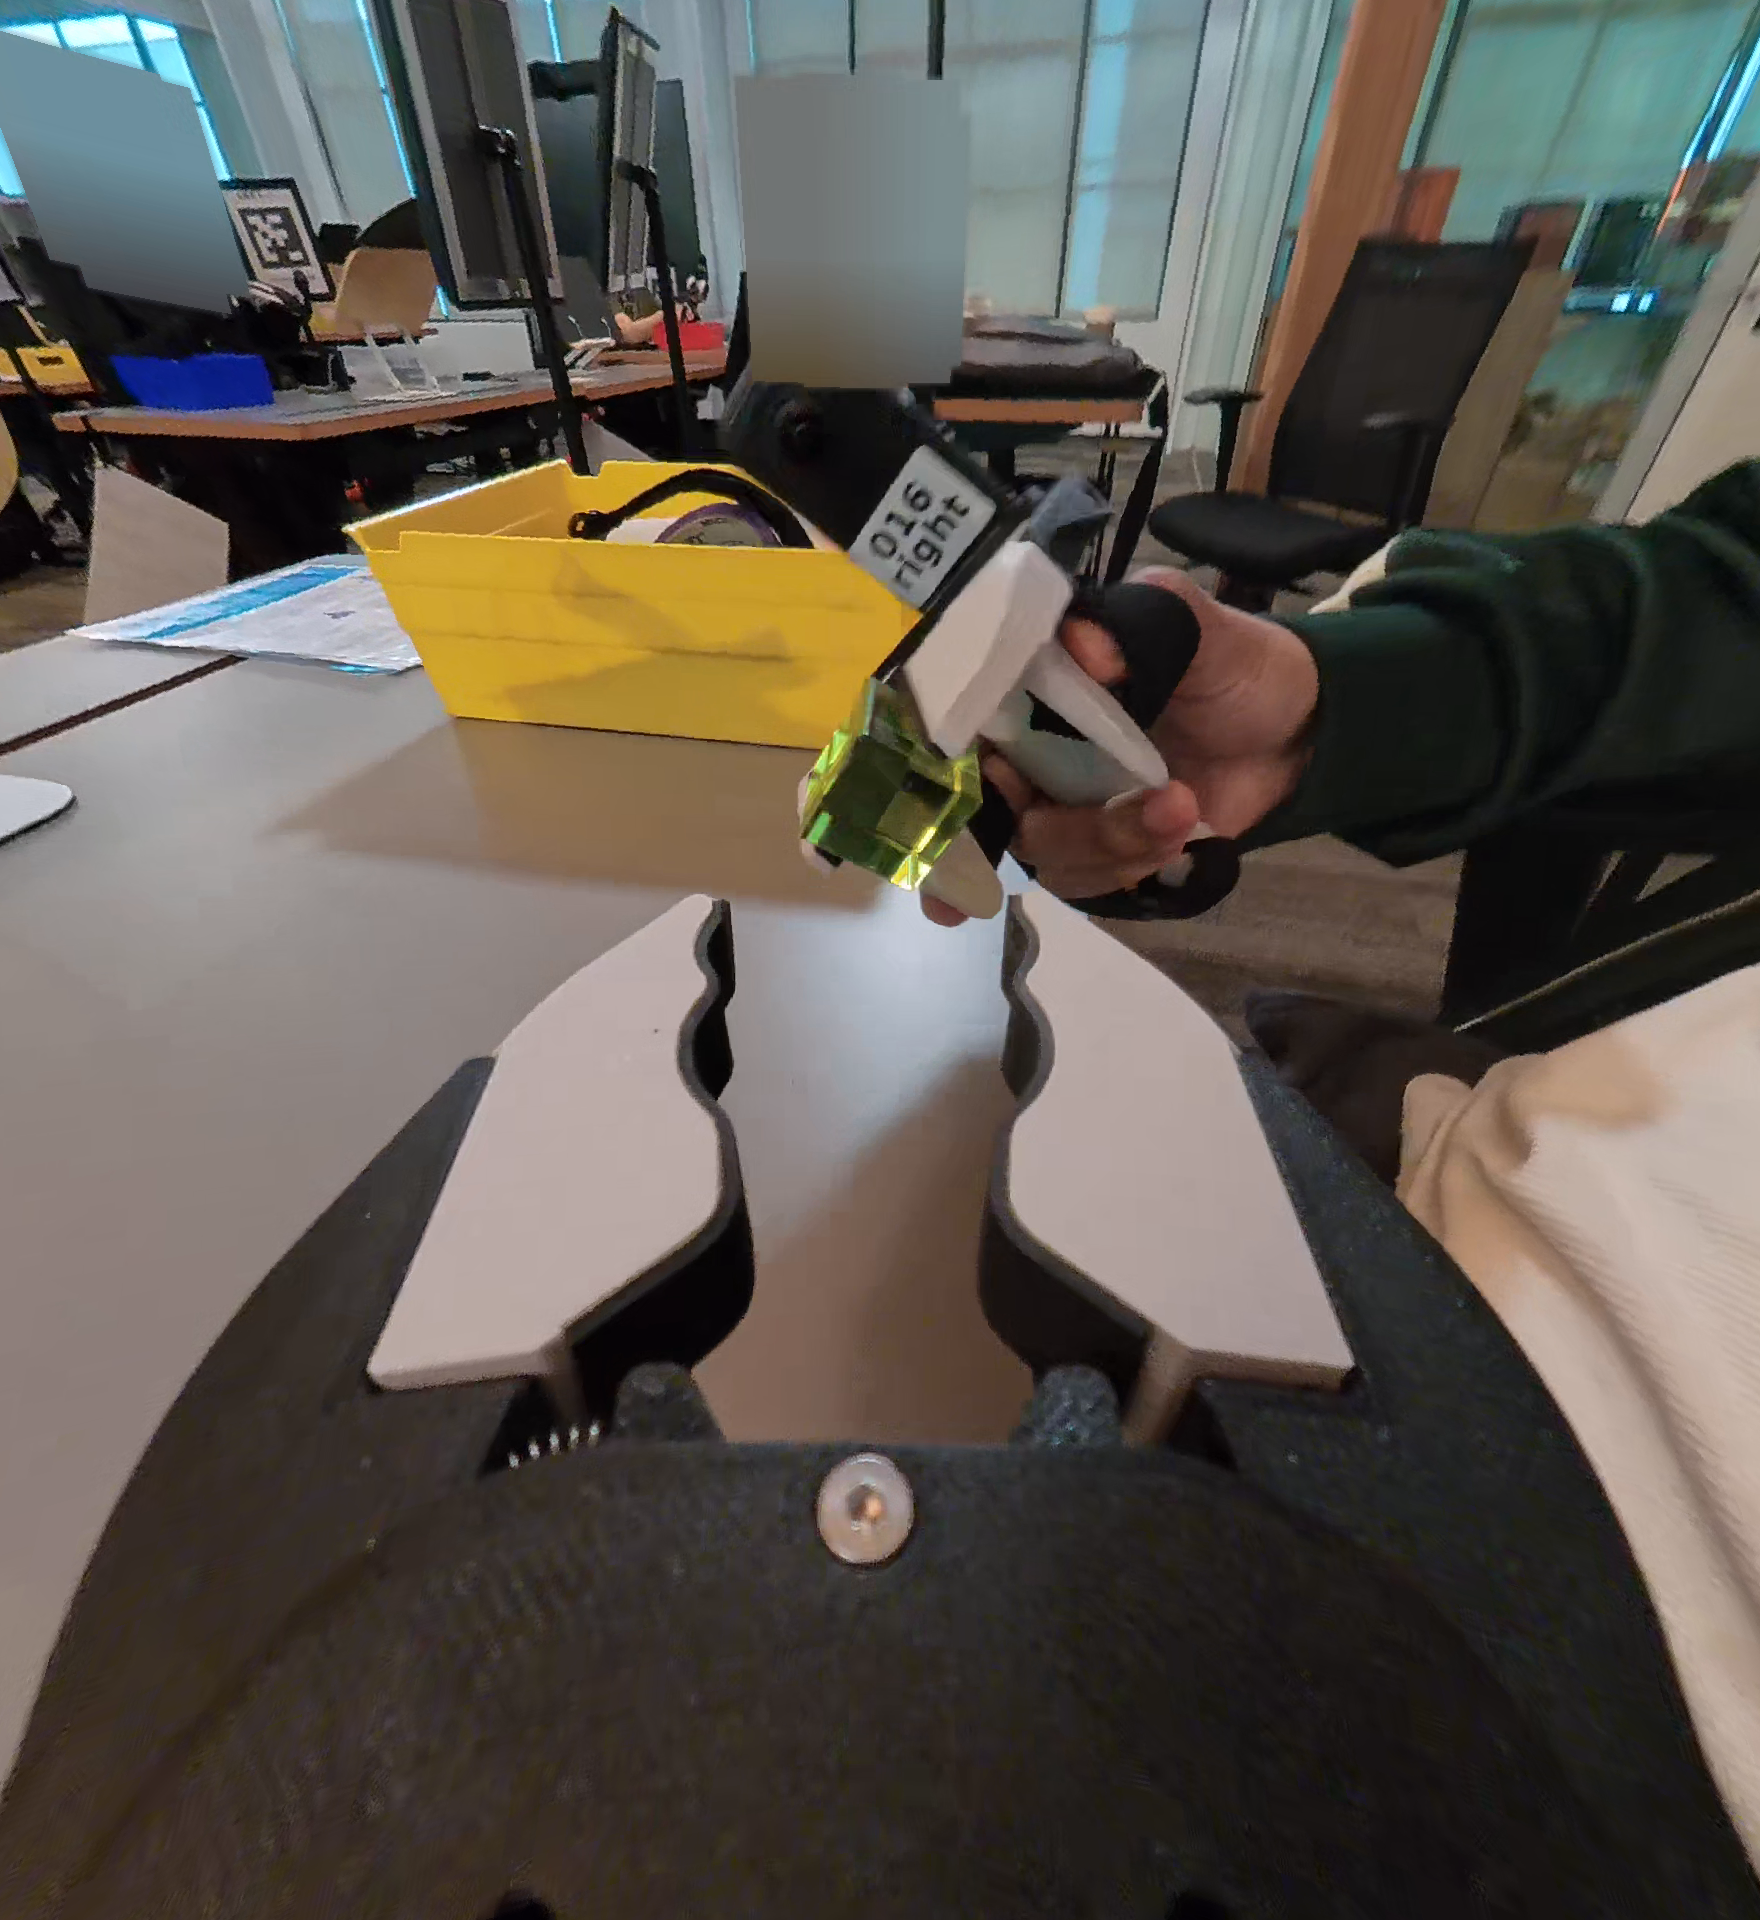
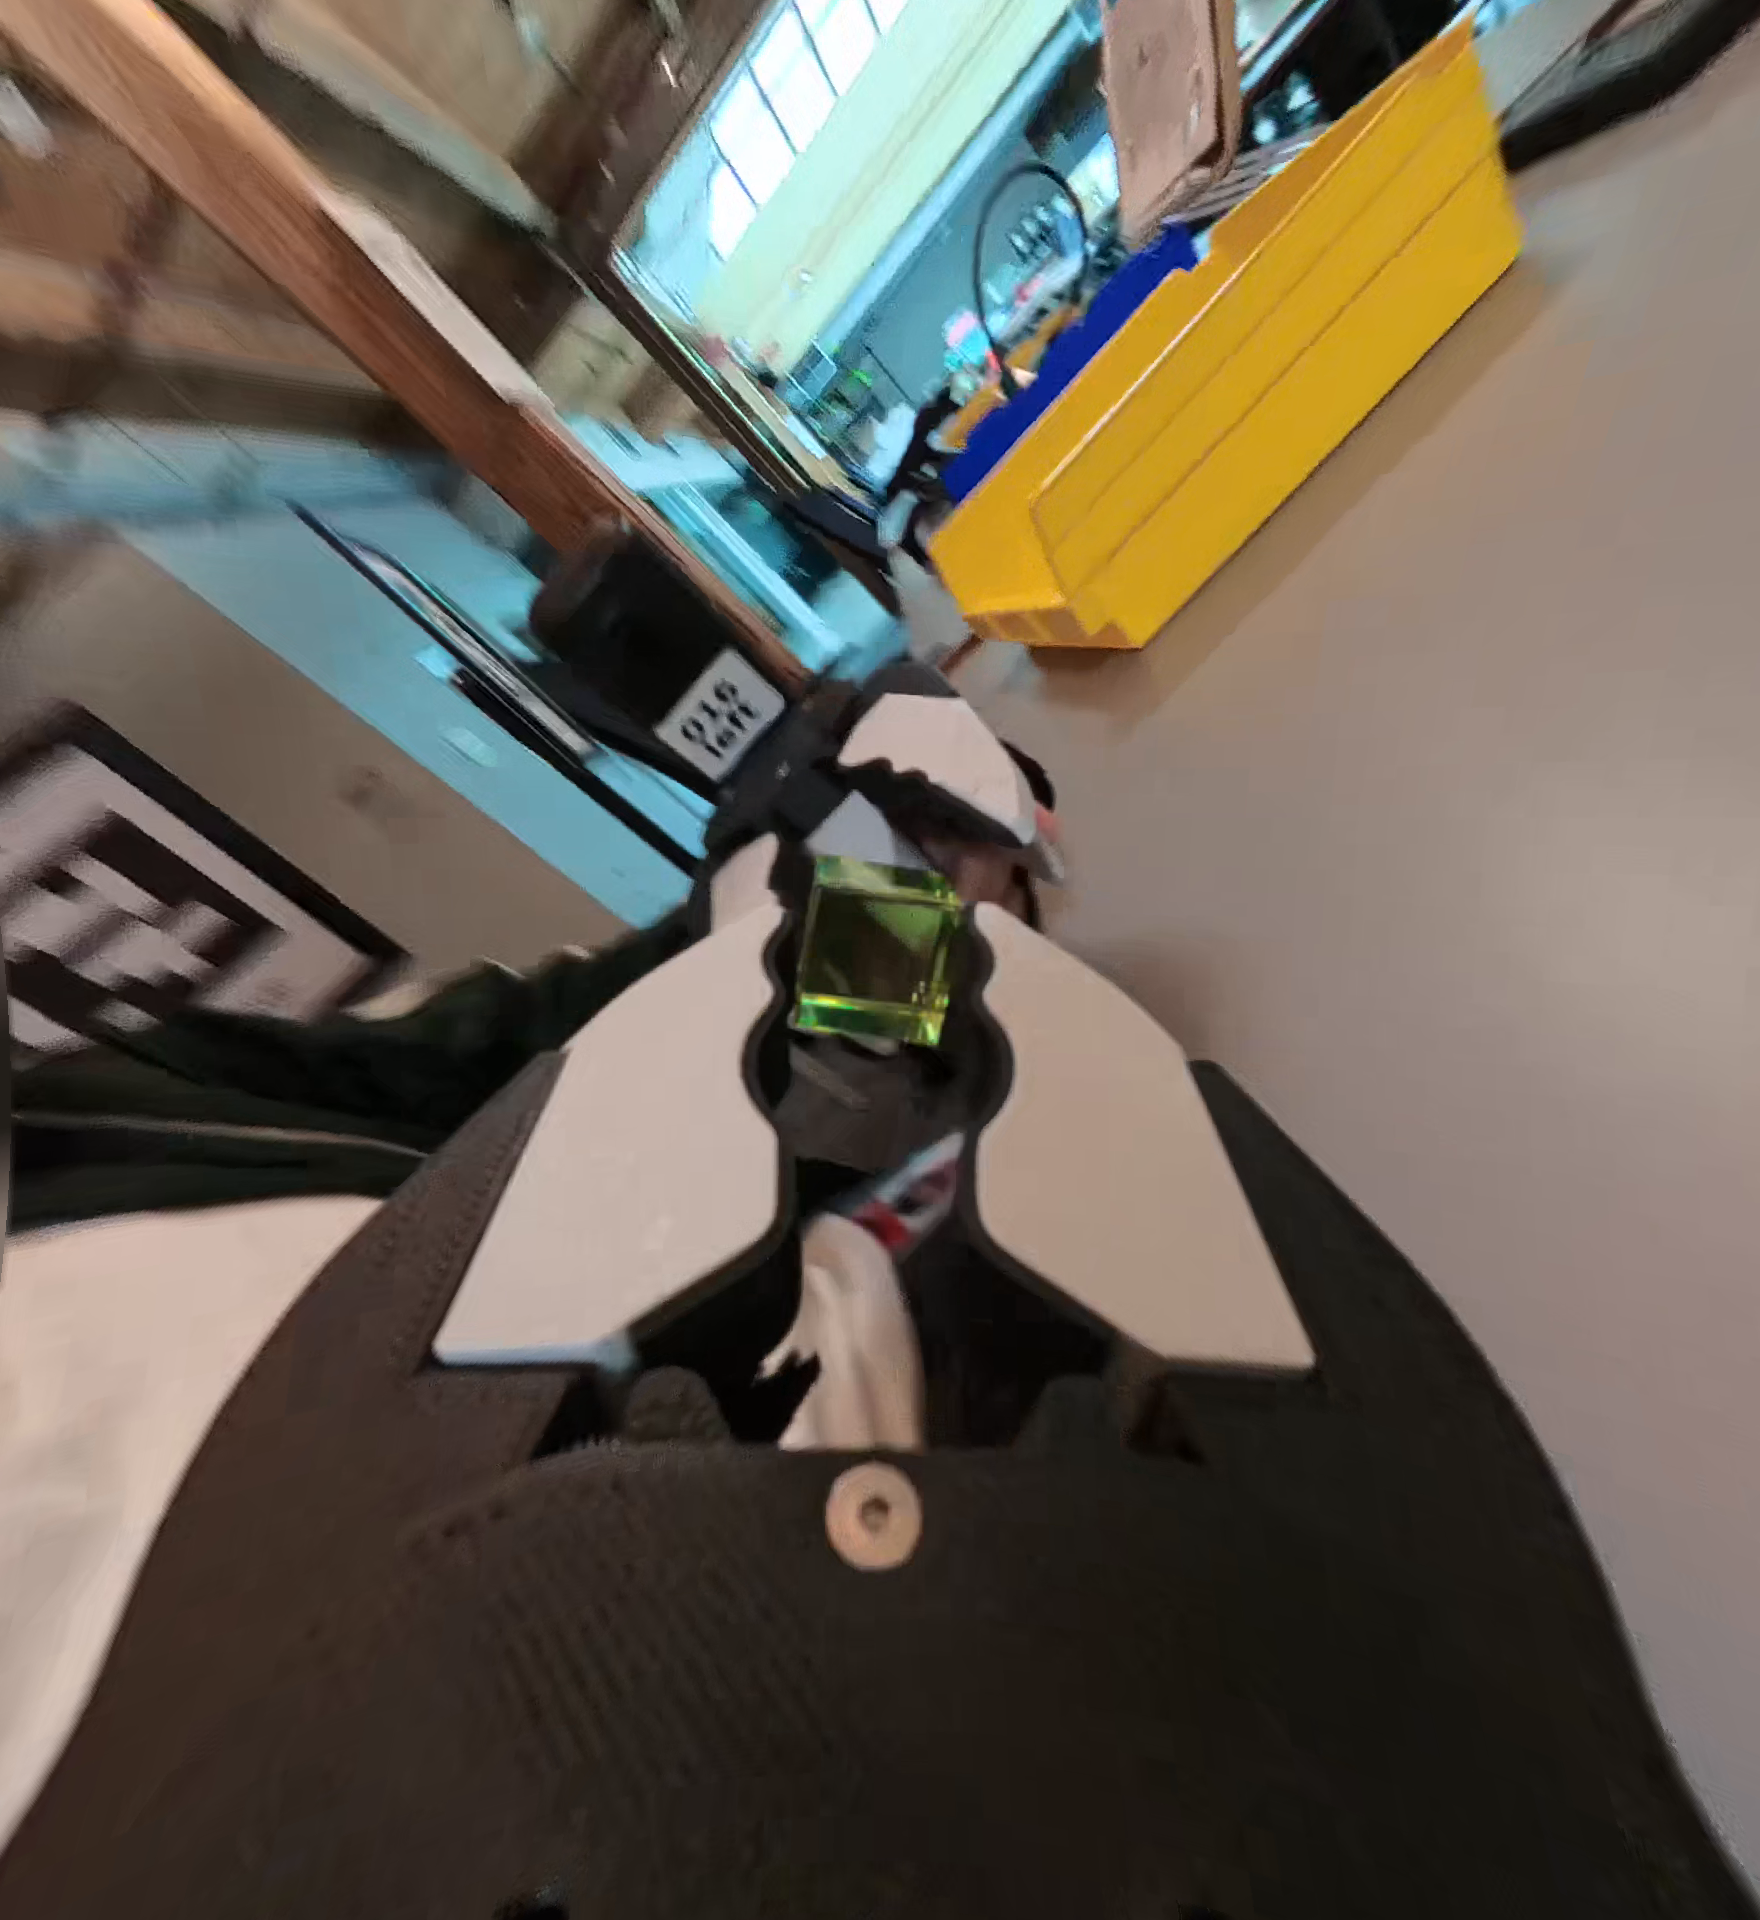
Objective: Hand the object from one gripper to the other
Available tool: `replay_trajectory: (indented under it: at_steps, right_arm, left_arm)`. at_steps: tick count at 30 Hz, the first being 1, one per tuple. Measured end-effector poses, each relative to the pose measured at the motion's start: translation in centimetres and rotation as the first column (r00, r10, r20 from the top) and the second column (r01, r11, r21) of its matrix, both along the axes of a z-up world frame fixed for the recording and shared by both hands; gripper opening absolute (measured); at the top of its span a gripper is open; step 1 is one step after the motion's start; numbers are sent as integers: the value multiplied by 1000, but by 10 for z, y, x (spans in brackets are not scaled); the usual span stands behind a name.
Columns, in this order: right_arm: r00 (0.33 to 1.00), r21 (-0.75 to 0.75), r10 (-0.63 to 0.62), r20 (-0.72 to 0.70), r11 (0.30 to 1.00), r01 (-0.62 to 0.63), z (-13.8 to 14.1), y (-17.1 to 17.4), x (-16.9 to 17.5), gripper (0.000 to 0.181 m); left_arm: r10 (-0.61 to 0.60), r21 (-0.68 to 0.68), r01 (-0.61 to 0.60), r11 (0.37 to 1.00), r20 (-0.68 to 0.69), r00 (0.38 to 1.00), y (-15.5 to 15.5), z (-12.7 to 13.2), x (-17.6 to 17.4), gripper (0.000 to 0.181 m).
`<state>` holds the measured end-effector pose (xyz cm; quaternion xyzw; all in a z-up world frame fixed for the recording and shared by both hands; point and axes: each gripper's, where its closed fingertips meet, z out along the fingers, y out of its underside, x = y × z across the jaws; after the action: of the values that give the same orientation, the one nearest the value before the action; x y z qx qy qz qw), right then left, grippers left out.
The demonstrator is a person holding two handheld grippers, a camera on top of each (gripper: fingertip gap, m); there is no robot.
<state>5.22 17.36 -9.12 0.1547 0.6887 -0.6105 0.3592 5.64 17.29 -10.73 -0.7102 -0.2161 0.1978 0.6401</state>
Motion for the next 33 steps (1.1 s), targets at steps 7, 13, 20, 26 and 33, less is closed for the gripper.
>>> replay_trajectory:
  at_steps: [7, 13, 20, 26, 33]
  right_arm:
    - [809, 56, -124, -575, 980, 191, -2, 1, -9, 29]
    - [396, 217, 54, -917, 899, 381, -34, 3, -19, 29]
    - [-79, 251, 339, -938, 815, 523, -57, -2, -5, 30]
    - [-187, 196, 341, -921, 822, 535, -50, -5, 1, 30]
    - [-125, 112, 207, -970, 843, 526, -42, -9, -16, 95]
  left_arm:
    - [-36, 151, 20, 988, 103, 994, -9, 6, -2, 41]
    - [-220, 368, 71, 927, 381, 898, -6, 5, 5, 34]
    - [-164, 258, 6, 966, 593, 788, 16, -34, 5, 48]
    - [-62, 117, -7, 993, 569, 820, 20, -43, 7, 28]
    - [-79, 201, -35, 979, 529, 845, 13, -26, 2, 28]
